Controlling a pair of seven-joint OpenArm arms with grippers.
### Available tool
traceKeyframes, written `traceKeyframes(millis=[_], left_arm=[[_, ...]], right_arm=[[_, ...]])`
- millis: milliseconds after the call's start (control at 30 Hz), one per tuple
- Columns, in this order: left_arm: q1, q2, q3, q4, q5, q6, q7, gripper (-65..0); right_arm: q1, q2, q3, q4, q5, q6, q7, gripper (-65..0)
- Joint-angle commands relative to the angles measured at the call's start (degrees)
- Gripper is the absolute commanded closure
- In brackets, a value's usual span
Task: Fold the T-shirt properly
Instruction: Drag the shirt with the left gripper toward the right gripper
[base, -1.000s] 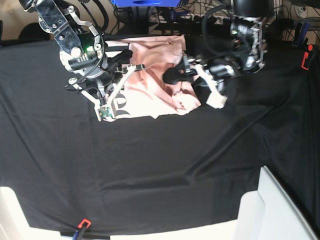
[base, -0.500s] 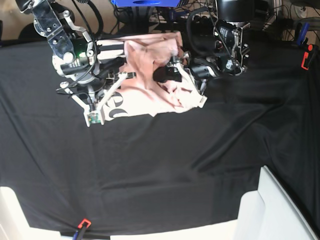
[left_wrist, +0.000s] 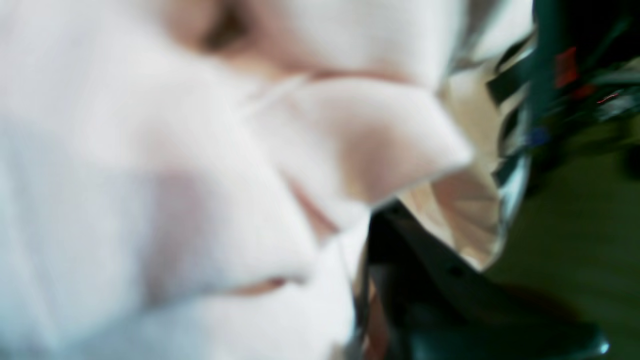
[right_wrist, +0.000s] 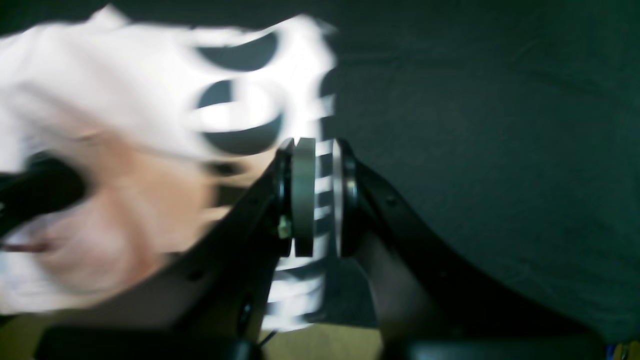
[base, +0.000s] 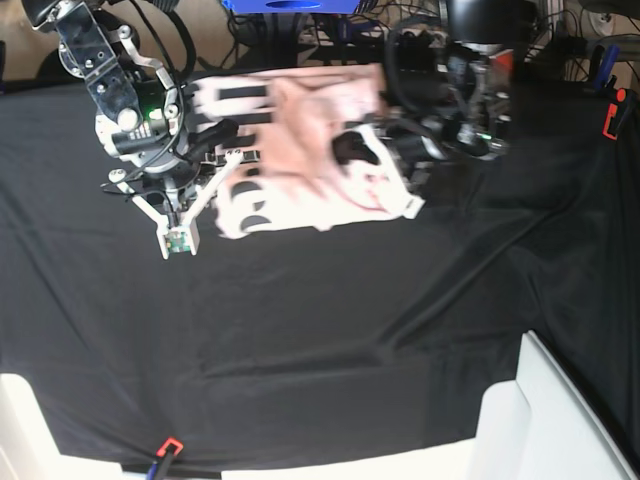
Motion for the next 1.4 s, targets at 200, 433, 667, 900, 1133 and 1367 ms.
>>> traceKeyframes(millis=[200, 433, 667, 900, 1133, 1367], left_arm=[[-6.35, -7.44, -0.33, 7.59, 0.95, 0.4, 8.02, 0.0], [-16.55, -11.83, 10.04, 6.0, 0.95, 4.75, 8.9, 0.0], [-30.27, -10.69, 28.59, -6.83, 0.95, 13.11, 7.66, 0.0], [-41.17, -6.91, 44.51, -13.78, 3.42, 15.83, 2.48, 0.0], [-42.92, 2.76, 47.85, -19.4, 23.99, 15.57, 1.25, 0.0], [-42.92, 8.56, 48.02, -22.66, 36.03, 15.57, -5.08, 0.0]], right_arm=[[0.3, -0.1, 4.09, 0.95, 0.26, 0.32, 0.43, -5.8], [1.0, -0.27, 4.44, 0.95, 0.26, 0.32, 0.43, -5.8], [1.36, -0.18, 4.44, 0.95, 0.26, 0.32, 0.43, -5.8], [1.36, -0.01, 4.44, 0.86, 0.26, 0.32, 0.43, -5.8], [1.36, 0.08, 4.44, 0.77, 0.26, 0.32, 0.43, -5.8], [1.44, 0.08, 4.52, 0.77, 0.26, 0.32, 0.43, -5.8]])
